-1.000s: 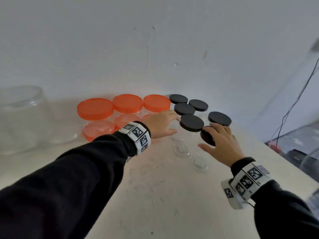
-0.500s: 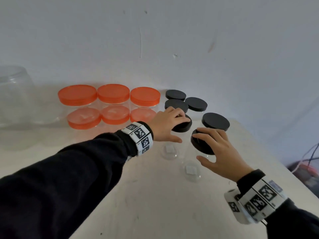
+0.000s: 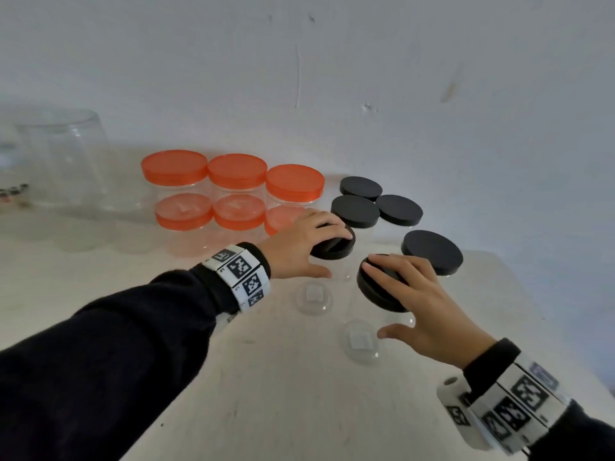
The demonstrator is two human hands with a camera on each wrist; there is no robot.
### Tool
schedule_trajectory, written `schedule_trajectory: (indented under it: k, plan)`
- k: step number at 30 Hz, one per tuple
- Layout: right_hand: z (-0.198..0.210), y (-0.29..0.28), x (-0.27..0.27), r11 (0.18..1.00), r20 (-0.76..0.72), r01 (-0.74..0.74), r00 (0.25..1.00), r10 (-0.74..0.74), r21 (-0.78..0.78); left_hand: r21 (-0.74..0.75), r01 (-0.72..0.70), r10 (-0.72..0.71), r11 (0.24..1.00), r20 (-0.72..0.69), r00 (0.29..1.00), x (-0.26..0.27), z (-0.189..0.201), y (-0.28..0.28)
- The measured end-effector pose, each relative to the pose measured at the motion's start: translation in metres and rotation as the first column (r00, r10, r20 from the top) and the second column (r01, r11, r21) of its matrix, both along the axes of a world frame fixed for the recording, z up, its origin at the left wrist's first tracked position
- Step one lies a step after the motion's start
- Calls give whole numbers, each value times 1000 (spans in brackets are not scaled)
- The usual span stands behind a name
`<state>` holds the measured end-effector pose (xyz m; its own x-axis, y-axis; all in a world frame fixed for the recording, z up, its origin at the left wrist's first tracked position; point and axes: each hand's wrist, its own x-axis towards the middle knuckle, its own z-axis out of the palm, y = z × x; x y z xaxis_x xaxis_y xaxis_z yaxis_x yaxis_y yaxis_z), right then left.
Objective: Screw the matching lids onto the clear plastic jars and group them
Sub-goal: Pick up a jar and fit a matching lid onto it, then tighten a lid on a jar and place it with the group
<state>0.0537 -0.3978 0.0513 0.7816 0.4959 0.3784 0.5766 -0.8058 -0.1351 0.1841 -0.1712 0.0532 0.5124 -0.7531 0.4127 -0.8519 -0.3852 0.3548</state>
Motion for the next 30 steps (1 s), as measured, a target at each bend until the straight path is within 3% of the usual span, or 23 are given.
schedule_trajectory:
  k: [8,15,23,26,28,30]
  plan:
    - [-11,47,43,993,51,-83,996,79,86,-50,-304,304,951,-13,953,7,-8,73]
    - [-17,100,80,990,101,-50,994,37,129,-57,-538,541,841,78,837,14,-9,117]
    - [0,106,86,1000,4,11,1000,-11,-23,-99,-591,599,800,92,795,16,-14,119]
    - [15,100,87,985,-40,45,998,-38,165,-128,-601,612,789,76,787,16,-17,118]
    - [21,92,92,949,64,104,990,-128,298,-139,-608,620,782,64,782,16,-18,117]
    - [25,82,99,929,135,196,959,-248,315,-149,-610,623,779,63,780,16,-18,116]
